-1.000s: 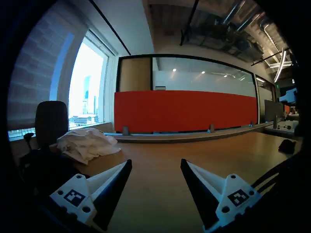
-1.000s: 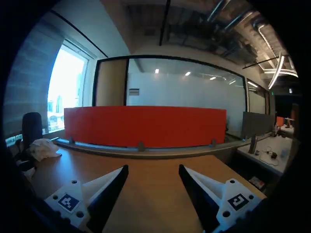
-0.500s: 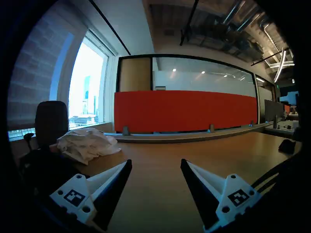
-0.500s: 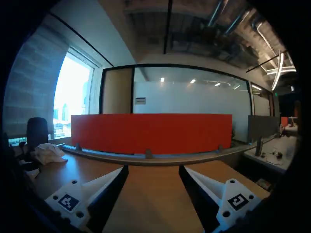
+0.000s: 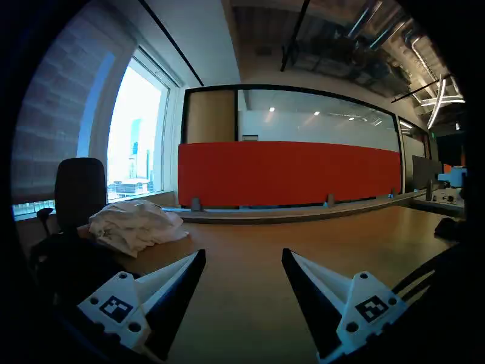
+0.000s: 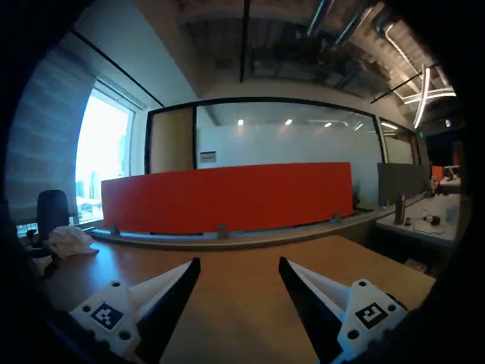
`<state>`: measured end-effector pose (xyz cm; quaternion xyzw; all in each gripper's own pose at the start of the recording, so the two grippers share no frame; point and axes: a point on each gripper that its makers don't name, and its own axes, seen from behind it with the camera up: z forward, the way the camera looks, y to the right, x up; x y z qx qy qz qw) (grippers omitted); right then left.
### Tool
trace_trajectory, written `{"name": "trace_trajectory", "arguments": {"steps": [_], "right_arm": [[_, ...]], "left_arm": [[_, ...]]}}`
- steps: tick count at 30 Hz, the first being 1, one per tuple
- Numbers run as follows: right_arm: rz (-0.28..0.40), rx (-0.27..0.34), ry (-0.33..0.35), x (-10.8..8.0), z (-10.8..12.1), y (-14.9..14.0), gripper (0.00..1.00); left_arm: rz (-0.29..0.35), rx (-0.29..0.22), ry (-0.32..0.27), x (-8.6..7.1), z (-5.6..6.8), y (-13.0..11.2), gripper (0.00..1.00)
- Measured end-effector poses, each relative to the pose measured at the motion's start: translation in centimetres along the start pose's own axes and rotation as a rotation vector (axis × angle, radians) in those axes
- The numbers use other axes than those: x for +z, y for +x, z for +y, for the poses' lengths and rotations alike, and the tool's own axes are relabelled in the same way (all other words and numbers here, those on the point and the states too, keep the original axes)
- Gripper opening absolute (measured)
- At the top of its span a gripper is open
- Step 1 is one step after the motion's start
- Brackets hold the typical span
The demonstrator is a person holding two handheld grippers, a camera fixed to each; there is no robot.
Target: Fold towel
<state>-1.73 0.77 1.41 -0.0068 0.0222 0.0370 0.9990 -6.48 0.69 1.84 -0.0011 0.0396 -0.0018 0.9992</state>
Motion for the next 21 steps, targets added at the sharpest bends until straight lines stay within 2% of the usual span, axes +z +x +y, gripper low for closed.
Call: {"name": "trace_trajectory", "arguments": {"steps": [6, 21], "right_arm": [[-0.013, 0.002, -0.003, 0.2, 0.7, -2.0, 1.00], [-0.006, 0.042, 0.007, 0.1, 2.2, -4.0, 1.00]], "left_arm": [[0.000, 0.000, 0.000, 0.0, 0.0, 0.0, 0.93], [0.001, 0.000, 0.000, 0.1, 0.0, -0.1, 0.93]]}}
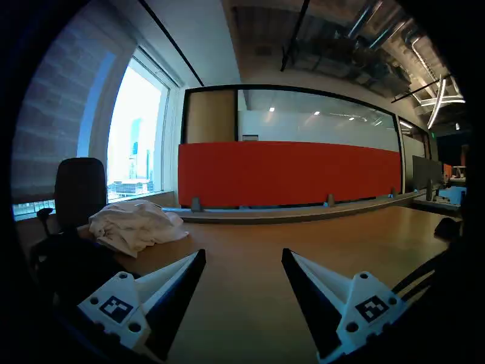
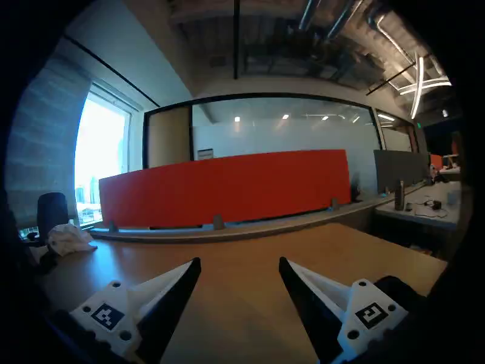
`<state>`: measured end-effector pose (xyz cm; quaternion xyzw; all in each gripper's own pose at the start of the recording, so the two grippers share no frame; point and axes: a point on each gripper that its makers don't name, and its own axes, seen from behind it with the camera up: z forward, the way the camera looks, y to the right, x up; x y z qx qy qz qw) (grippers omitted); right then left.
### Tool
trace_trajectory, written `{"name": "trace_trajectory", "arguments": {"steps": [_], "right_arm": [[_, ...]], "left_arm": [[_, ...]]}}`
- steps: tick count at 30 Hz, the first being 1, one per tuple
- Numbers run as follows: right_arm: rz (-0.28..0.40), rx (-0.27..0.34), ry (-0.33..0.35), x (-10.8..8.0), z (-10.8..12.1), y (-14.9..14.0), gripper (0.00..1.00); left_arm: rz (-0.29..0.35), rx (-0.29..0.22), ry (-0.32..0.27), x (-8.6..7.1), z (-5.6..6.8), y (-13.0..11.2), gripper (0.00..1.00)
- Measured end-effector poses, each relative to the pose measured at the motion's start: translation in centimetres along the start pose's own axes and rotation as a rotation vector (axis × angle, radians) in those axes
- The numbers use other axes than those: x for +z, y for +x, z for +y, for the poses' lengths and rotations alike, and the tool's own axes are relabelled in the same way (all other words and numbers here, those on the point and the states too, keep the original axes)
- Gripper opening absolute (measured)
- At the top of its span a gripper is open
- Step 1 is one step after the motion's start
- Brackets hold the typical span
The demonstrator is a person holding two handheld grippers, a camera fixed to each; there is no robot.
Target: Fold towel
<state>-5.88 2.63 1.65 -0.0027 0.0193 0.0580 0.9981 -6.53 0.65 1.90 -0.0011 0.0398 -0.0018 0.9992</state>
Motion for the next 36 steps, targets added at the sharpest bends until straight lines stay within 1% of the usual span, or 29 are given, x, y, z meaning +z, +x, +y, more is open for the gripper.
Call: {"name": "trace_trajectory", "arguments": {"steps": [6, 20, 36], "right_arm": [[-0.003, 0.012, 0.011, 0.0, -0.2, -0.7, 1.00], [0.006, -0.003, 0.007, -0.5, 0.0, -1.8, 1.00], [-0.001, -0.061, 0.001, -0.4, -0.4, -2.2, 1.00]], "left_arm": [[0.000, 0.000, 0.000, 0.0, 0.0, 0.0, 0.93], [0.000, 0.000, 0.000, -0.1, 0.1, 0.0, 0.93], [0.000, 0.000, 0.000, -0.1, 0.0, 0.0, 0.93]]}}
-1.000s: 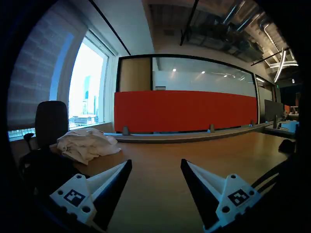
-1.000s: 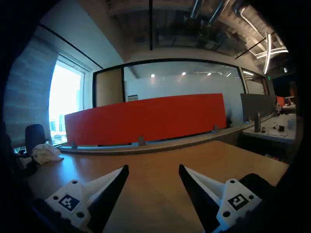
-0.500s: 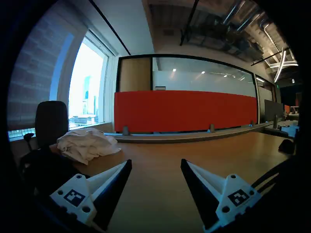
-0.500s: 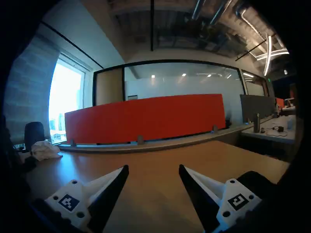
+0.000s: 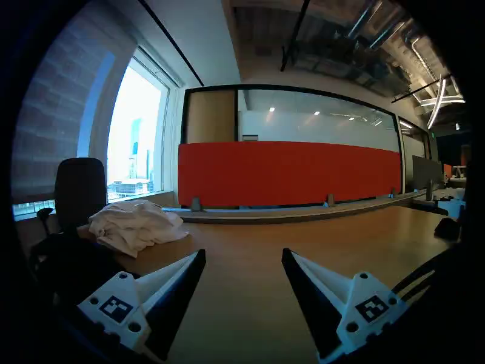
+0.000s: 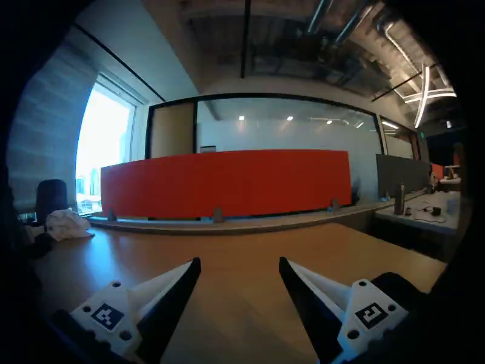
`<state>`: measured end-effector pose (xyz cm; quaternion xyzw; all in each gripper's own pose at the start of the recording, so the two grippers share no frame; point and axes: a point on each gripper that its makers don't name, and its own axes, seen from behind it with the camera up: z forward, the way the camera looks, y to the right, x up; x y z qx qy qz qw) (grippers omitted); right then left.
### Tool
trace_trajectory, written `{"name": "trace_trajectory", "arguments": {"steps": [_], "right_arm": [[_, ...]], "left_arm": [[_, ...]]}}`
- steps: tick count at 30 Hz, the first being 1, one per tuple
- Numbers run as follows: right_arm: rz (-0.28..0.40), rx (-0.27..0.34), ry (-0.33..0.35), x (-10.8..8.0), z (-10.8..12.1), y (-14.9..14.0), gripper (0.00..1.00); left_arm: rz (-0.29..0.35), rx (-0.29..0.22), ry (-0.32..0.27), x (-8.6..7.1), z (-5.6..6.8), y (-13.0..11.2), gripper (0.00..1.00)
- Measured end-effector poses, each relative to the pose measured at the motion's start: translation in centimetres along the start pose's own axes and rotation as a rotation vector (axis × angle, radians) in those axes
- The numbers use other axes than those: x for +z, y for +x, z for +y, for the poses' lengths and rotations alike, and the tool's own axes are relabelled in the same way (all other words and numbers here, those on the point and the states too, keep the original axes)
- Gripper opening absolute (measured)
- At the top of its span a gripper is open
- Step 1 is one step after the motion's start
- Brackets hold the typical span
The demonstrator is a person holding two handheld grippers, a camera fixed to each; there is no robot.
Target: Fold towel
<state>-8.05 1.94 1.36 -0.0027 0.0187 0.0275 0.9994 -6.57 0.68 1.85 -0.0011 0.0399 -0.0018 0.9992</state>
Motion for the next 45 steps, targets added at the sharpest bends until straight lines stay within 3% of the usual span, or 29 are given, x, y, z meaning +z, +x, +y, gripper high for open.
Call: {"name": "trace_trajectory", "arguments": {"steps": [14, 45], "right_arm": [[-0.004, -0.048, 0.010, -0.2, -0.9, 0.0, 1.00], [-0.005, -0.047, 0.010, -0.2, -1.1, 0.1, 1.00]], "left_arm": [[0.000, 0.000, 0.000, 0.0, 0.0, 0.0, 0.93], [-0.001, 0.000, 0.000, 0.0, 0.0, 0.1, 0.93]]}}
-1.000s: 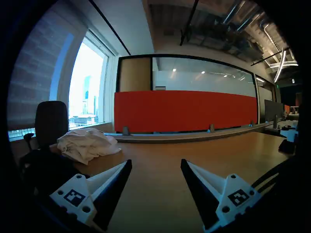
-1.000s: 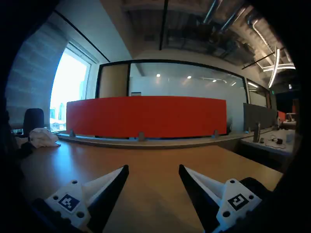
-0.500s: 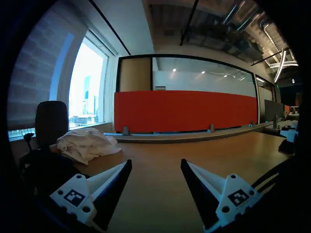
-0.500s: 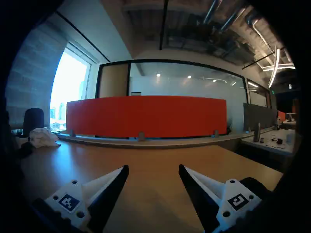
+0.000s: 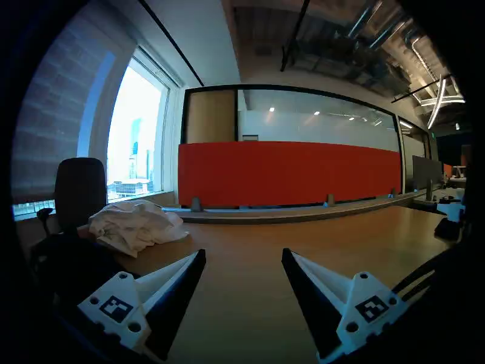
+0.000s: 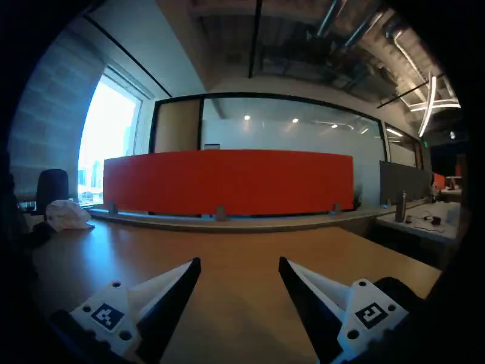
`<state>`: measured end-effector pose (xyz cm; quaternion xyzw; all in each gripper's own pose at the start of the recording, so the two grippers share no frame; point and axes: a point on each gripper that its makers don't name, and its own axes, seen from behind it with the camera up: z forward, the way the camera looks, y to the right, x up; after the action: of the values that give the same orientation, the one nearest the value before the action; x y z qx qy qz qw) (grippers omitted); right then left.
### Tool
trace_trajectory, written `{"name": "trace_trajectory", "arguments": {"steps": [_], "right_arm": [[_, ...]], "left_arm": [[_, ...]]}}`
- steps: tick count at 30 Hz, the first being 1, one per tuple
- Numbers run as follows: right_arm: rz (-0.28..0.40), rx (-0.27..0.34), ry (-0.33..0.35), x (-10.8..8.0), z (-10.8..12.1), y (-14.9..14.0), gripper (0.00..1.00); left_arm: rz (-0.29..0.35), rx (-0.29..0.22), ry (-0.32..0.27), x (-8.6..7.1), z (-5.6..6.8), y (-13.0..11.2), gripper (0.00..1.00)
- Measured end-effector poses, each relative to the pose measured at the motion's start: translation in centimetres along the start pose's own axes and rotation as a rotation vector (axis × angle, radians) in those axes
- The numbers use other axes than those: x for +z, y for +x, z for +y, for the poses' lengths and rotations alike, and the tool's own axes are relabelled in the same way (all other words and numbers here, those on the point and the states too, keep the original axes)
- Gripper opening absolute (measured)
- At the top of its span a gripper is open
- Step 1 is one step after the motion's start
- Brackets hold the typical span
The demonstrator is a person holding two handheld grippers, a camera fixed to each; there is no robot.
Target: Fold towel
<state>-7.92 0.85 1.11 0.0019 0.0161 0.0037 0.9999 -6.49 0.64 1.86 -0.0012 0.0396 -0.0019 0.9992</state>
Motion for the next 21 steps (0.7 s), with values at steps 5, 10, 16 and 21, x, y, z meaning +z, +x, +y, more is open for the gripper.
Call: {"name": "trace_trajectory", "arguments": {"steps": [5, 10, 16, 21], "right_arm": [[0.000, 0.000, 0.000, 0.00, 0.01, 0.02, 1.00], [0.000, 0.000, 0.000, 0.00, 0.06, 0.03, 1.00], [0.000, 0.000, 0.000, -0.02, 0.07, 0.07, 1.00], [0.000, 0.000, 0.000, 0.00, 0.06, 0.10, 1.00]], "left_arm": [[0.000, 0.000, 0.000, -0.03, -0.02, 0.06, 0.93], [-0.001, 0.000, 0.000, -0.01, -0.03, 0.13, 0.93], [-0.001, 0.000, 0.000, -0.01, -0.04, 0.20, 0.93], [-0.001, 0.000, 0.000, 0.01, -0.06, 0.22, 0.93]]}}
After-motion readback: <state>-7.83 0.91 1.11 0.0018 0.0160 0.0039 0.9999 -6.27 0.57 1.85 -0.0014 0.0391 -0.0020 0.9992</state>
